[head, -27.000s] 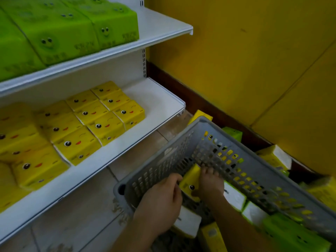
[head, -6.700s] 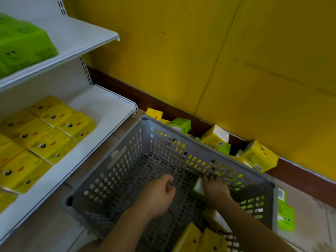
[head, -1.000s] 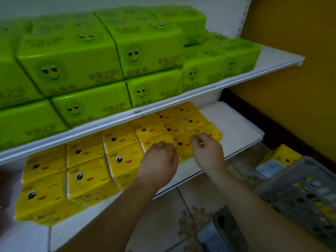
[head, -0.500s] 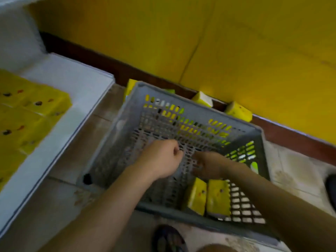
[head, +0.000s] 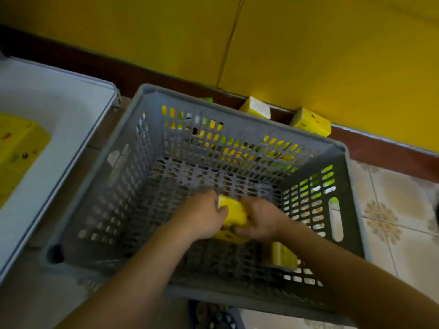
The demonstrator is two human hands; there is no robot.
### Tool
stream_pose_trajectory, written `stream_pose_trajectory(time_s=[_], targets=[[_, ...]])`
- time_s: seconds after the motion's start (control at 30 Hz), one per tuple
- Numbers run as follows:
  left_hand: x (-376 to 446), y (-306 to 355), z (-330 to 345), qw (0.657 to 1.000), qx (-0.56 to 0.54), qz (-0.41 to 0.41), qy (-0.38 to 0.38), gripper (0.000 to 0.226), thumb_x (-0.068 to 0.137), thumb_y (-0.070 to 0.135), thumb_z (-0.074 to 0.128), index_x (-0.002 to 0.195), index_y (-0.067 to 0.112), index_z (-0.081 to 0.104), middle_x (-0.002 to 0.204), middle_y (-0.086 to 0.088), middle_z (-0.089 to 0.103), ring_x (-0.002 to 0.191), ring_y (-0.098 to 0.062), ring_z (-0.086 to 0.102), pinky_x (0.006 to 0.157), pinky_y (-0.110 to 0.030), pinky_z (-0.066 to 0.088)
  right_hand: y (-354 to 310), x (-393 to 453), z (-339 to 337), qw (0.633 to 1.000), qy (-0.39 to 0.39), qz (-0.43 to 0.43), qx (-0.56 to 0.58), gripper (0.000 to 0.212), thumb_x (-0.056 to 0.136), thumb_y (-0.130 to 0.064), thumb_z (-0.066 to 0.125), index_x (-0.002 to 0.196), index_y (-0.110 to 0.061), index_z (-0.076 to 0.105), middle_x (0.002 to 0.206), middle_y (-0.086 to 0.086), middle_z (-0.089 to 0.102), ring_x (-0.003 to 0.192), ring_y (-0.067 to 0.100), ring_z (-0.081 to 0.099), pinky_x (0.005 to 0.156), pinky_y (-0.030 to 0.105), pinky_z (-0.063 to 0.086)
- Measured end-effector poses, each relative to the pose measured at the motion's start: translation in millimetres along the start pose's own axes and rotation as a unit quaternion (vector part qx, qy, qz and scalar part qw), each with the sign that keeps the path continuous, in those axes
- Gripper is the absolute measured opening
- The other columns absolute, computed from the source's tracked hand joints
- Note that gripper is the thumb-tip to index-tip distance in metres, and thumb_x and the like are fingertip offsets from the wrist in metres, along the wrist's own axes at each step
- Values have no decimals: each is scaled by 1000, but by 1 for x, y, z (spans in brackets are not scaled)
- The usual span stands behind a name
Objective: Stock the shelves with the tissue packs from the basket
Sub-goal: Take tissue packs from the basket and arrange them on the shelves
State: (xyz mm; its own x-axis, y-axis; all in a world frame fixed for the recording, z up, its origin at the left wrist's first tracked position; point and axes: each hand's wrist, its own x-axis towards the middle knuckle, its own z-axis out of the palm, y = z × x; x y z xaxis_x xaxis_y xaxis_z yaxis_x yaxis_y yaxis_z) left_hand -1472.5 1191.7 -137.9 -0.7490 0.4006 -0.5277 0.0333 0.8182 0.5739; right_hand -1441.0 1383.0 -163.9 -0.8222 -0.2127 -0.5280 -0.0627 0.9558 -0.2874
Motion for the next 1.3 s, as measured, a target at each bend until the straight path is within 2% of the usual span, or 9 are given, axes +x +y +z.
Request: stream_pose_trajectory(time_s=[0.2, 0.37, 0.47, 0.57, 0.73, 0.9, 0.97, 1.03, 1.3], targets=[[-27, 0, -47, 916, -401, 3, 24, 41, 87, 46, 68, 121, 33, 49, 112, 11, 65, 99, -14, 66, 90, -42, 55, -44, -44, -68, 868, 107, 92, 476, 32, 93, -49, 55, 111, -24, 62, 88, 4, 73, 73, 20, 71, 60, 37, 57], [-66, 0, -66, 828, -559, 35, 34, 55, 85, 25, 74, 132, 33, 47, 123, 2, 65, 102, -24, 70, 85, -50, 58, -92, -65, -95, 829, 156, 86, 530, 43, 93, -53, 49, 112, -18, 66, 97, 7, 74, 88, 24, 72, 73, 40, 61], [-89, -1, -77, 794, -591, 37, 137, 63, 78, 17, 77, 130, 35, 47, 119, 1, 66, 100, -26, 70, 81, -55, 58, -123, -73, -103, 813, 182, 56, 551, 40, 95, -49, 50, 125, -24, 58, 111, 2, 69, 96, 20, 69, 72, 37, 61], [-116, -7, -87, 695, -688, 28, 207, 52, 83, 8, 72, 127, 23, 47, 117, -5, 67, 97, -28, 72, 75, -49, 61, -155, -74, -113, 827, 194, -6, 528, 52, 91, -42, 61, 138, -29, 43, 122, -3, 62, 97, 12, 69, 75, 34, 61], [-132, -37, -105, 611, -705, -22, 358, 47, 82, 17, 76, 119, 15, 47, 113, -10, 67, 94, -29, 72, 71, -41, 61, -217, -32, -109, 837, 168, -30, 520, 55, 86, -44, 70, 132, -33, 43, 118, -6, 64, 96, 17, 69, 79, 48, 60], [-143, -103, -131, 729, -463, -154, 481, 60, 66, 72, 61, 96, 21, 54, 90, -2, 67, 84, -23, 69, 73, -46, 58, -285, 41, -103, 844, 153, -106, 502, 33, 81, -30, 74, 107, -38, 56, 108, -6, 68, 98, 17, 67, 87, 46, 56], [-151, -139, -143, 782, -279, -196, 522, 43, 89, 58, 50, 101, 18, 58, 92, -7, 65, 87, -30, 64, 69, -37, 48, -316, 74, -102, 861, 153, -145, 463, 25, 78, -31, 71, 100, -39, 60, 103, -9, 68, 99, 18, 65, 87, 41, 55], [-163, -177, -157, 775, -158, -203, 577, 35, 100, 33, 37, 113, 11, 62, 100, -14, 65, 90, -36, 62, 68, -36, 46, -346, 109, -98, 876, 149, -169, 427, 27, 78, -31, 68, 104, -34, 63, 103, -5, 69, 102, 21, 64, 89, 38, 52], [-188, -314, -165, 817, 146, -403, 386, 63, 86, 53, 30, 137, 22, 49, 145, -10, 42, 135, -35, 35, 104, -52, 37, -459, 221, -58, 907, 105, -209, 349, 44, 92, -33, 57, 133, -16, 54, 123, 10, 63, 113, 29, 59, 83, 30, 44]])
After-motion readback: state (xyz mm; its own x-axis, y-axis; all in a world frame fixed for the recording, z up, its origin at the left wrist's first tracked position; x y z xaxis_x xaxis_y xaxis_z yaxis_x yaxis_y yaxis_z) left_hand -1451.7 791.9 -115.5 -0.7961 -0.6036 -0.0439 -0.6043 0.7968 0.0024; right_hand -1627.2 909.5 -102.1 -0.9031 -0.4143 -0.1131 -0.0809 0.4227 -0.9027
